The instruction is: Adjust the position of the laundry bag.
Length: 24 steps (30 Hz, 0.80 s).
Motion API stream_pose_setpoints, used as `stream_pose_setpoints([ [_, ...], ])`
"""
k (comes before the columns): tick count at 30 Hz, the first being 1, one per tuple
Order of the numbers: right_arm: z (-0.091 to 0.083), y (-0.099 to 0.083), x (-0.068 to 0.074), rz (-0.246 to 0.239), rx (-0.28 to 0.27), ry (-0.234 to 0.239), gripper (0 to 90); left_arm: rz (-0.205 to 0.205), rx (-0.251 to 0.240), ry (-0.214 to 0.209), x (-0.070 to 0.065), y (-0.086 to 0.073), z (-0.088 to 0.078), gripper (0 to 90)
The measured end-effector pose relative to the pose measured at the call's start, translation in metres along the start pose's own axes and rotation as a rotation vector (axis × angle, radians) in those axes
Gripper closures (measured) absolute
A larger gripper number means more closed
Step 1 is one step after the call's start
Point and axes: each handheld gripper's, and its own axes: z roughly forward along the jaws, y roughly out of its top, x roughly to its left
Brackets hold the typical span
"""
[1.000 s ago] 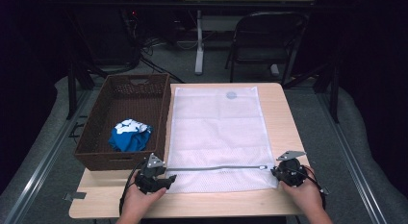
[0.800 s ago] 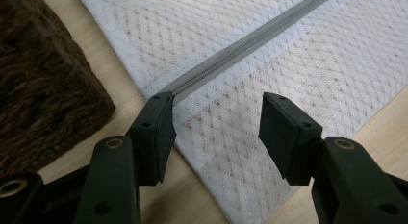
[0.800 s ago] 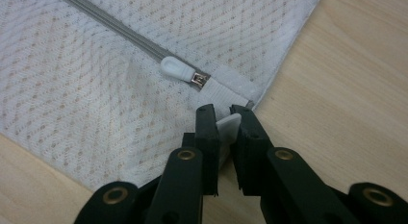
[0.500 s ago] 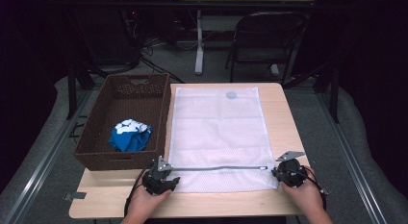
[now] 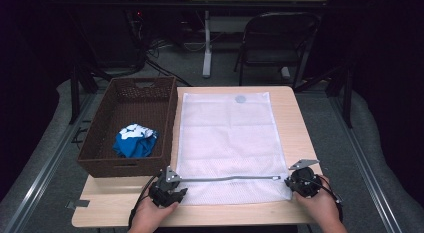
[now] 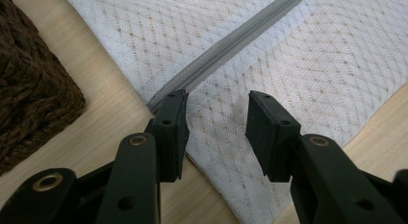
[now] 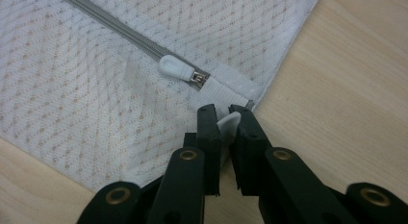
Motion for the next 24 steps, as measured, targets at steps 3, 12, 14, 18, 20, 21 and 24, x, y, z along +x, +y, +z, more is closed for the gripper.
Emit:
stream_pose_setpoints([
  [3, -0.001, 0.000, 0.004, -0.001, 0.015, -0.005, 83.1, 0.005, 0.012, 0.001, -0.001, 0.000, -0.001, 59.1],
  [12, -0.004, -0.005, 0.006, -0.007, -0.002, 0.002, 83.2, 0.025, 0.027, -0.017, -0.004, -0.005, -0.006, 59.1],
  [14, -0.004, -0.006, 0.008, -0.022, 0.001, -0.001, 83.2, 0.028, 0.029, -0.015, -0.003, -0.006, -0.007, 59.2],
  [18, -0.007, -0.010, 0.013, -0.037, -0.007, 0.002, 83.2, 0.022, 0.023, -0.019, -0.003, -0.009, -0.008, 59.3],
  [20, -0.009, -0.015, 0.015, -0.016, -0.018, 0.012, 83.2, 0.019, 0.019, -0.019, -0.003, -0.011, -0.009, 59.3],
  [21, -0.009, -0.015, 0.015, -0.016, -0.018, 0.012, 83.2, 0.013, 0.013, -0.020, -0.003, -0.012, -0.009, 59.3],
  [24, -0.010, -0.021, 0.015, 0.002, -0.049, 0.021, 83.1, 0.011, 0.001, -0.020, -0.003, -0.014, -0.010, 59.3],
])
